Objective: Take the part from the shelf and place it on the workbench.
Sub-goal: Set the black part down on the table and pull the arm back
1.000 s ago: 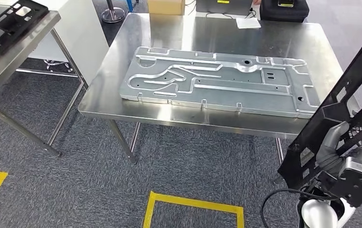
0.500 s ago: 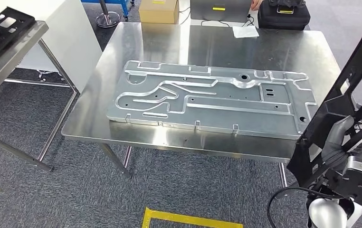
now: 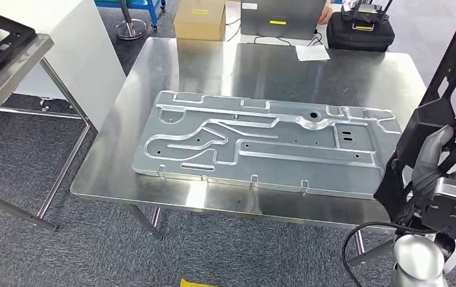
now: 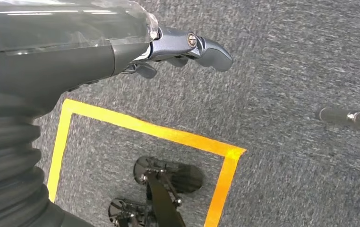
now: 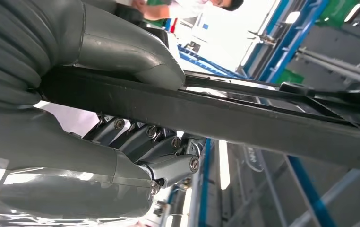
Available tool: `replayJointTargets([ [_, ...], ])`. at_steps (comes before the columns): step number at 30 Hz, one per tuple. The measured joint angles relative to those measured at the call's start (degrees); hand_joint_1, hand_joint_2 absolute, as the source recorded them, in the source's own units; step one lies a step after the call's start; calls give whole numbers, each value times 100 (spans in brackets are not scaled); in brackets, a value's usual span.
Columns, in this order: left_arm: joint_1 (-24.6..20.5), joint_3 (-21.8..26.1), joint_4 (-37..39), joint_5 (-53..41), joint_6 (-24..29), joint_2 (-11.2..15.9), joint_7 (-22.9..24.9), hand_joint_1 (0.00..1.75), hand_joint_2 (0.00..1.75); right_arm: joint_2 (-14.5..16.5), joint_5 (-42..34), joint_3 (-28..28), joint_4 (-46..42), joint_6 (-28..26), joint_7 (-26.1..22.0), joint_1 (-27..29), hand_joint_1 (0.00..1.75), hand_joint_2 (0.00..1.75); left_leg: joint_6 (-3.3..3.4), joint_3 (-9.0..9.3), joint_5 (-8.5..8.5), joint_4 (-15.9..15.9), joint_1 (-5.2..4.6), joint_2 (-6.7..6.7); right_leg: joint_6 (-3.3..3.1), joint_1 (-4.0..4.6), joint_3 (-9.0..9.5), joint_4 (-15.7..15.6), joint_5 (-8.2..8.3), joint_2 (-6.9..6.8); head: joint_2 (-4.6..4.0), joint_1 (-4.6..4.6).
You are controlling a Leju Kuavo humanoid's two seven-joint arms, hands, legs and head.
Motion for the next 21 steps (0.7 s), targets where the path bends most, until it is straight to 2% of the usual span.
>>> replayJointTargets([
  [1,-16,0,0,-16,-1,-1,1,0,175,-38,95,2,15,5,41,-65,175,175,31,29,-6,-30,13,0,23,-7,-102,219,-127,-5,0,2],
  [3,-38,0,0,-66,-8,-1,5,0,175,-144,531,18,107,75,218,-240,175,175,79,62,-47,-41,6,-1,56,-14,-516,933,-433,-11,0,4],
  [4,-49,-1,0,-100,-13,-1,10,0,175,-213,856,37,194,133,342,-361,175,175,90,75,-69,-38,0,-1,71,-16,-740,1260,-513,-12,0,3],
  [5,-61,-2,0,-140,-19,-1,22,0,175,-295,1326,74,327,207,493,-516,175,175,92,93,-91,-34,-5,-2,81,-20,-892,1418,-476,-13,0,3],
  [6,-79,-5,0,-177,-25,-1,37,0,175,-375,1875,127,492,290,635,-721,175,175,86,117,-114,-28,-8,-3,85,-23,-943,1367,-317,-14,1,3],
  [7,-105,-13,0,-221,-31,-2,60,0,175,-456,2536,209,701,390,779,-967,175,175,76,147,-140,-19,-9,-4,84,-26,-887,1109,-65,-14,1,3],
  [8,-136,-26,0,-265,-40,-2,85,0,175,-534,3253,326,956,500,915,-1258,175,175,60,172,-166,-6,-10,-3,75,-28,-773,733,207,-11,1,5],
  [9,-179,-46,0,-300,-50,-3,107,0,175,-605,3912,485,1250,613,1022,-1574,175,175,39,183,-190,15,-20,-2,58,-17,-651,383,401,-7,1,4],
  [10,-227,-73,0,-335,-61,-3,131,0,175,-669,4497,682,1568,729,1102,-1880,175,175,15,181,-203,28,-28,-1,30,-7,-566,135,516,-4,0,1],
  [12,-307,-127,0,-388,-80,-3,170,0,175,-758,5305,1148,2224,918,1177,-2431,175,175,-34,165,-202,33,-40,-2,-35,20,-523,-14,542,0,-1,-3],
  [14,-346,-161,0,-424,-89,-5,202,0,175,-795,5650,1651,2854,1086,1167,-2884,175,175,-90,160,-211,40,-32,-2,-109,10,-521,-46,568,-4,0,-2],
  [15,-359,-175,0,-435,-90,-9,211,0,175,-801,5705,1897,3147,1163,1143,-3083,175,175,-125,126,-268,116,-28,2,-146,0,-510,-67,580,-10,0,-8],
  [17,-379,-207,0,-451,-90,-17,228,0,175,-803,5714,2344,3664,1322,1052,-3416,175,175,-195,-112,-541,612,-6,9,-201,-16,-488,-97,590,-32,0,-18],
  [19,-376,-242,0,-466,-93,-19,243,0,175,-803,5622,2732,4105,1420,909,-3647,175,175,-244,-492,-832,1357,21,12,-226,-13,-484,-95,578,-51,0,-23],
  [20,-358,-256,1,-476,-103,-19,238,0,175,-804,5546,2910,4301,1452,818,-3729,175,175,-257,-620,-864,1578,32,13,-230,-12,-478,-93,569,-56,0,-23],
  [21,-328,-268,1,-484,-114,-19,221,0,175,-807,5473,3058,4455,1470,736,-3786,175,175,-259,-647,-787,1585,39,14,-229,-11,-468,-91,557,-57,0,-23],
])
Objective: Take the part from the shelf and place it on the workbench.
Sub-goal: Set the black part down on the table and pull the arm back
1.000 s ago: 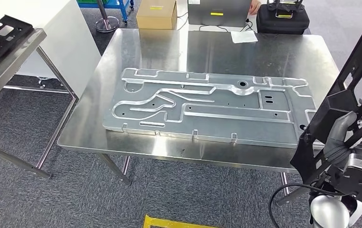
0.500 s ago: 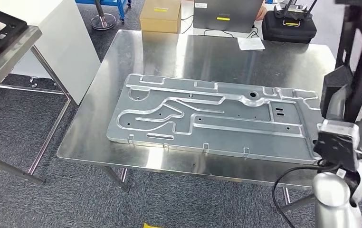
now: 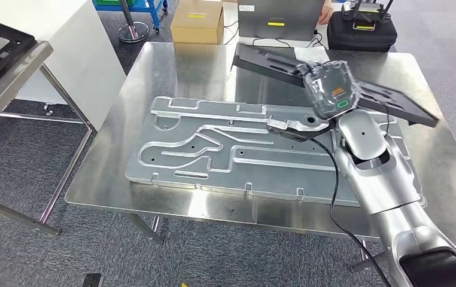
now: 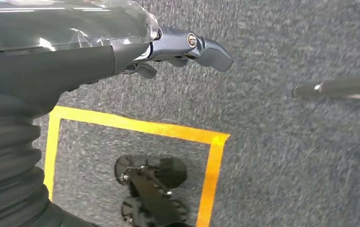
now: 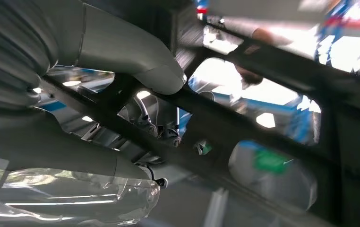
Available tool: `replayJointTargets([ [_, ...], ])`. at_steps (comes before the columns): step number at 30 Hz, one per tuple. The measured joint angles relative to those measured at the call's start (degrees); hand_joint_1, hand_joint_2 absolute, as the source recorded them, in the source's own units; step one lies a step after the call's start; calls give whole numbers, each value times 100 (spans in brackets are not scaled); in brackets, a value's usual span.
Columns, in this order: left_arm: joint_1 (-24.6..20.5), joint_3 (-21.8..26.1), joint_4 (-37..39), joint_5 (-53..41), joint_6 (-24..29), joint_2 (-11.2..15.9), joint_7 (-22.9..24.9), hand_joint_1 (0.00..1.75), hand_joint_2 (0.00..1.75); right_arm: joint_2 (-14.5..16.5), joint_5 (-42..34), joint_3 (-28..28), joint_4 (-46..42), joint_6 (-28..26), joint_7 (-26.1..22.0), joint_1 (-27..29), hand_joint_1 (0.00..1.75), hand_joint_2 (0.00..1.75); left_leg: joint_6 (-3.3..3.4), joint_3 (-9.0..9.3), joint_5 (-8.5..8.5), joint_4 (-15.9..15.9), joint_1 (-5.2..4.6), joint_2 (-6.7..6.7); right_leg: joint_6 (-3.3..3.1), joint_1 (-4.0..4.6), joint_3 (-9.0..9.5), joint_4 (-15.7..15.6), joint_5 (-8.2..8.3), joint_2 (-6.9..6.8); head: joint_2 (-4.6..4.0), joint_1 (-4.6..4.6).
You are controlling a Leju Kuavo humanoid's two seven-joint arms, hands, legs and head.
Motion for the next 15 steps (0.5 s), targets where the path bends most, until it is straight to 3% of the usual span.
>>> replayJointTargets([
  [1,38,-8,1,-4,-11,0,-27,0,175,-3,-67,121,121,7,-69,-40,175,175,9,85,176,-217,4,1,6,0,20,1,-17,2,1,0],
  [3,114,-18,5,-8,-19,4,-89,0,175,-8,-178,298,304,13,-149,-93,175,175,58,444,588,-996,-4,1,37,6,65,1,-63,2,0,1],
  [4,142,-20,10,-10,-15,7,-111,0,175,-8,-222,371,387,13,-164,-120,175,175,87,596,700,-1322,-18,0,61,13,74,2,-80,2,0,1],
  [5,162,-21,15,-17,-11,11,-125,0,175,-9,-263,439,467,11,-171,-141,175,175,113,681,736,-1510,-33,-1,88,19,73,0,-90,0,0,4],
  [9,210,-23,28,-70,-2,17,-131,0,175,-13,-380,651,704,-14,-206,-157,175,175,216,743,703,-1647,-29,1,203,19,51,46,-164,-3,1,10],
  [11,202,-26,32,-92,-2,17,-127,0,175,-13,-428,719,780,-38,-207,-165,175,175,286,798,711,-1709,-8,5,233,16,-147,485,-412,9,1,13],
  [13,194,-27,37,-102,-2,17,-126,0,175,-13,-460,787,877,-52,-208,-157,175,175,326,818,697,-1712,-12,2,249,19,-546,1238,-713,17,0,15],
  [14,198,-27,40,-106,-2,17,-125,0,175,-13,-470,820,933,-53,-208,-146,175,175,332,826,687,-1707,-13,-2,259,18,-714,1514,-770,16,0,16],
  [15,203,-27,43,-106,-3,17,-124,0,175,-12,-477,851,982,-52,-207,-136,175,175,333,833,676,-1700,-13,-7,265,15,-795,1600,-722,15,-1,15],
])
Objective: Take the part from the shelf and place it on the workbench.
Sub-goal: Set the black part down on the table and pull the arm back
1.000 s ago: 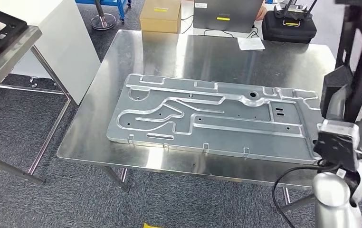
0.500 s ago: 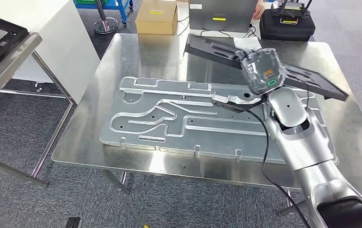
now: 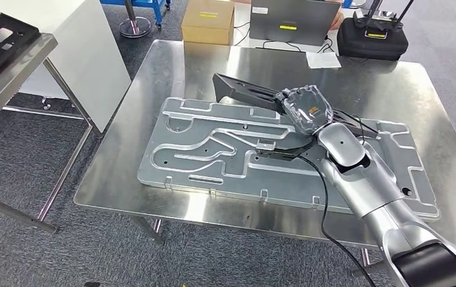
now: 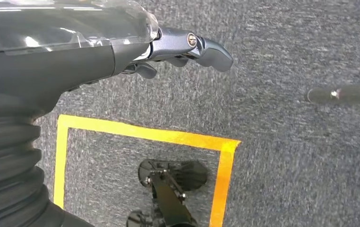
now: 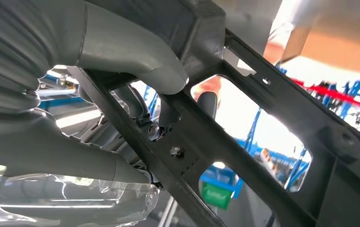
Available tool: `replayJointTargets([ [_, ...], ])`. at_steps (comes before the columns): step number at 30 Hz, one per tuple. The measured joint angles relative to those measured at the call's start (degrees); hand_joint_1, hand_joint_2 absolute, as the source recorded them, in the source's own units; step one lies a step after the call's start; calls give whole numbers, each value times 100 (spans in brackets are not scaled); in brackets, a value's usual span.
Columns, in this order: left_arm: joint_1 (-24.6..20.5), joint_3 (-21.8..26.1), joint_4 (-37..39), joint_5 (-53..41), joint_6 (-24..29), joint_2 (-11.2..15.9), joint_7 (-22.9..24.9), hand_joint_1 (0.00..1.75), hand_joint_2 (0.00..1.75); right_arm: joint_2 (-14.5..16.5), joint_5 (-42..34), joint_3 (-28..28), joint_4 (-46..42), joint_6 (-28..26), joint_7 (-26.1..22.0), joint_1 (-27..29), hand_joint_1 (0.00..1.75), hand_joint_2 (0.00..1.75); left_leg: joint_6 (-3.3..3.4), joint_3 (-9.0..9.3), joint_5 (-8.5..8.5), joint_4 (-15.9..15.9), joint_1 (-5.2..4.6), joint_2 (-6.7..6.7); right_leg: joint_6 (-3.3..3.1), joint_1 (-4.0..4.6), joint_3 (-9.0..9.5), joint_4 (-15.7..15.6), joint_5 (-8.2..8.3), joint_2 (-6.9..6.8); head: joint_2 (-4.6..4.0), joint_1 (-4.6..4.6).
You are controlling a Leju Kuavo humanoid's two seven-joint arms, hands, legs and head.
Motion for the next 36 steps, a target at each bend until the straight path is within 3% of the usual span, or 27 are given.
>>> replayJointTargets([
  [1,5,0,2,3,-2,-1,0,0,175,1,-16,26,42,0,1,5,175,175,-6,10,-16,14,1,-7,1,-4,39,-154,165,-1,-1,1],
  [2,8,0,3,6,-4,-2,0,0,175,1,-38,49,80,-3,2,5,175,175,-20,22,-38,36,2,-16,-3,-10,181,-498,400,-2,0,1],
  [4,6,0,5,8,-5,-4,-2,0,175,4,-86,83,146,-13,4,0,87,175,-65,30,-92,96,-10,-32,-35,-5,521,-1249,741,-2,0,-2],
  [5,5,0,5,2,-5,-4,-3,0,175,7,-104,96,177,-20,4,-1,44,175,-90,26,-109,117,-21,-37,-55,3,617,-1463,804,-1,0,-4],
  [6,7,0,6,-8,-8,-3,-4,0,131,9,-124,106,210,-25,2,-1,0,175,-115,22,-118,126,-30,-39,-79,14,649,-1541,797,3,0,-7],
  [9,15,0,9,-23,-79,-3,-28,0,0,14,-219,123,314,-47,-9,13,0,175,-196,14,-160,148,-30,-36,-168,1,669,-1586,817,4,1,-9],
  [11,17,0,13,-1,-134,-4,-55,0,0,19,-286,127,376,-79,-11,37,0,87,-261,-123,-384,488,-12,-19,-226,-25,701,-1627,834,-10,1,-19],
  [13,29,0,15,15,-142,-4,-62,0,0,20,-346,128,434,-111,1,84,0,0,-316,-436,-726,1192,16,-3,-248,-23,710,-1631,831,-21,1,-26],
  [15,52,1,16,15,-140,-2,-57,0,0,20,-395,127,496,-137,28,172,0,0,-350,-676,-849,1679,44,3,-249,-24,713,-1629,828,-19,0,-25],
  [16,61,2,17,14,-138,-2,-55,0,0,20,-419,124,520,-146,42,220,0,0,-356,-660,-759,1631,54,5,-245,-26,717,-1627,825,-14,0,-26],
  [18,68,5,17,14,-130,-2,-54,0,0,21,-479,94,543,-163,73,296,0,0,-342,-334,-380,937,66,9,-222,-34,736,-1623,810,-2,1,-26],
  [20,65,10,17,15,-122,-1,-54,0,0,23,-536,35,545,-173,108,341,0,0,-296,1,-154,260,47,7,-168,-20,745,-1616,794,8,1,-22],
  [23,81,20,17,16,-114,0,-55,0,0,22,-633,-81,517,-174,176,450,0,0,-199,84,-141,91,15,-1,-59,-13,759,-1648,804,16,1,-16],
  [25,91,27,17,16,-109,-1,-59,0,0,22,-704,-185,446,-175,213,555,0,0,-113,107,-102,31,25,4,2,-28,728,-1553,719,12,1,-15],
  [27,92,37,17,15,-108,-2,-63,0,0,21,-773,-304,362,-175,241,652,0,0,-46,125,-71,-18,36,9,30,-35,496,-1037,404,10,1,-10],
  [29,104,52,17,13,-106,-2,-64,0,0,19,-830,-408,284,-172,265,775,0,0,-20,124,-74,-19,24,6,46,-30,135,-291,77,11,1,-9],
  [30,114,58,17,13,-105,-2,-64,0,0,18,-849,-446,245,-170,272,844,0,0,-16,125,-79,-15,19,4,50,-31,26,-85,43,10,1,-9],
  [31,121,63,17,12,-104,-2,-64,0,0,18,-867,-479,202,-168,281,904,0,0,-15,127,-85,-8,15,2,47,-32,12,-82,117,9,1,-9],
  [32,126,67,17,12,-103,-2,-64,0,0,18,-884,-509,158,-166,289,946,0,0,-18,129,-95,5,12,0,37,-31,109,-304,287,8,1,-9],
  [34,128,76,18,4,-103,-3,-66,0,0,19,-933,-580,60,-145,304,977,0,0,-43,127,-126,45,-2,-1,-7,-19,483,-1081,664,7,1,-9],
  [36,129,102,19,-13,-103,-7,-75,0,0,24,-1030,-674,-68,-101,309,1017,0,0,-88,115,-157,81,-23,-3,-55,10,709,-1558,804,7,1,-13],
])
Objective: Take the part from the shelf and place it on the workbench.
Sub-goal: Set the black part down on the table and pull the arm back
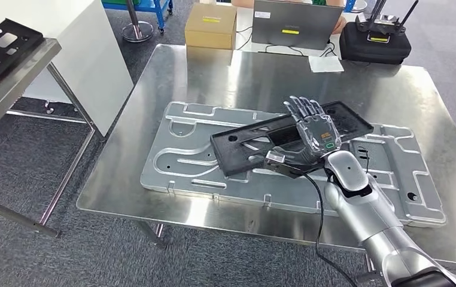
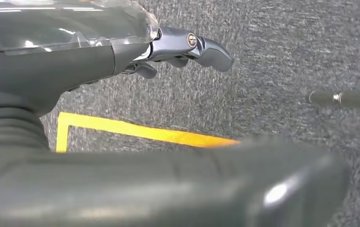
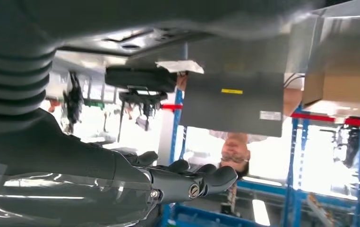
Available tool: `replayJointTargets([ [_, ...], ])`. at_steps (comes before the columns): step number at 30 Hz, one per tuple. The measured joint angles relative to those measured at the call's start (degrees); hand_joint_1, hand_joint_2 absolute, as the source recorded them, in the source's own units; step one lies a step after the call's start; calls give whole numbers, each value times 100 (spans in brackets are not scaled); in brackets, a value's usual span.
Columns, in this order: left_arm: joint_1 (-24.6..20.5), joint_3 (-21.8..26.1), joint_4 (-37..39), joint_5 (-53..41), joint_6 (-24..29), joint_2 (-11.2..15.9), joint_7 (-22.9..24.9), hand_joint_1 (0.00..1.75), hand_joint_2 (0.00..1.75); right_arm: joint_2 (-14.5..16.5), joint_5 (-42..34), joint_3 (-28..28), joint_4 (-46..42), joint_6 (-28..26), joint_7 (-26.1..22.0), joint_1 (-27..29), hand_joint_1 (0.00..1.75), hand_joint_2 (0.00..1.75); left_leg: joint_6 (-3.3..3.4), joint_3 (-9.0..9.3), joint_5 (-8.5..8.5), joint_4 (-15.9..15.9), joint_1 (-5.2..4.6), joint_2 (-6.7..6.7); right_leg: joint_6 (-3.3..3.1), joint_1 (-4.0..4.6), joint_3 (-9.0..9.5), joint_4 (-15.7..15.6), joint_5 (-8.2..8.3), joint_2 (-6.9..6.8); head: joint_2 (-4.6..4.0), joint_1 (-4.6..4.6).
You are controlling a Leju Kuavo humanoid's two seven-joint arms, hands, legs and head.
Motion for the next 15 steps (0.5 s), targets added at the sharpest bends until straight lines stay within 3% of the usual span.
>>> replayJointTargets([
  [3,12,55,2,-13,4,-3,-17,0,0,29,-175,-148,-233,58,3,128,0,0,-79,4,-25,8,-3,0,-73,2,29,-82,2,-2,0,-2],
  [5,18,78,6,-16,8,-5,-27,0,0,64,-276,-232,-415,129,25,193,0,0,-142,-81,-194,231,6,6,-139,-35,53,-124,24,-11,0,-8],
  [8,32,125,10,-15,12,-7,-31,0,0,115,-446,-343,-621,281,71,279,0,0,-220,-550,-716,1278,47,11,-181,-43,64,-132,26,-21,1,-12],
  [9,42,144,10,-15,13,-7,-31,0,0,135,-550,-383,-664,329,79,321,0,0,-240,-681,-792,1550,63,12,-181,-44,64,-130,24,-22,1,-12],
  [10,53,167,11,-15,13,-7,-32,0,0,159,-685,-431,-706,369,76,362,0,0,-255,-714,-750,1610,78,13,-178,-47,65,-127,22,-22,1,-12],
  [11,62,188,13,-15,13,-7,-34,0,0,190,-862,-484,-752,393,47,401,0,0,-264,-636,-604,1437,94,13,-171,-53,69,-123,17,-18,0,-12],
  [13,70,226,14,-19,13,-7,-48,0,0,280,-1392,-629,-892,389,-106,489,0,0,-268,-265,-222,663,118,16,-135,-60,80,-103,-5,-10,0,-12],
  [15,71,253,15,-28,13,-7,-67,0,0,384,-1940,-800,-1072,353,-282,590,0,0,-228,4,-59,112,105,10,-72,-47,81,-79,-24,-2,1,-8],
])
